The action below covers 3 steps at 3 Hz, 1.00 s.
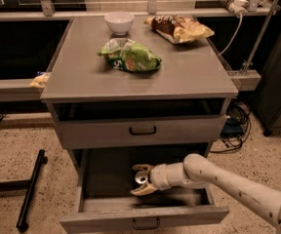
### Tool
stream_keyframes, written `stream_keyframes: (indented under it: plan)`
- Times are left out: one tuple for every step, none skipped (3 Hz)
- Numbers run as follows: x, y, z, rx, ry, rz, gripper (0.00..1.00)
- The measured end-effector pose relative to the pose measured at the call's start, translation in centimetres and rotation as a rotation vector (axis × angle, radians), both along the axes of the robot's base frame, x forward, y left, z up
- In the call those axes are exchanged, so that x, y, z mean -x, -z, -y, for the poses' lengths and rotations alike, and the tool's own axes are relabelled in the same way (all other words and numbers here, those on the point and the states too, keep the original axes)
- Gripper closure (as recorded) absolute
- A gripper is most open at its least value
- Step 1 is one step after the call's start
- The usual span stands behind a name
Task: Pick pepsi can from middle drawer and place on counter
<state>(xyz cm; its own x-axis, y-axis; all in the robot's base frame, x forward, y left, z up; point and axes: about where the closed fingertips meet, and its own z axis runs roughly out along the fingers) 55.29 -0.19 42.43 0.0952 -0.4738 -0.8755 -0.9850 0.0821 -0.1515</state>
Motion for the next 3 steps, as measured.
stream_keyframes:
  plan:
    - [0.6,-0.6,0.8,0.001,0.006,-0.019,0.89]
    - [1.5,-2.8,3.1,0.015,0.021,-0.049,1.0]
    - [1.6,-6.9,6.7,0.03,0.045,-0.069,1.0]
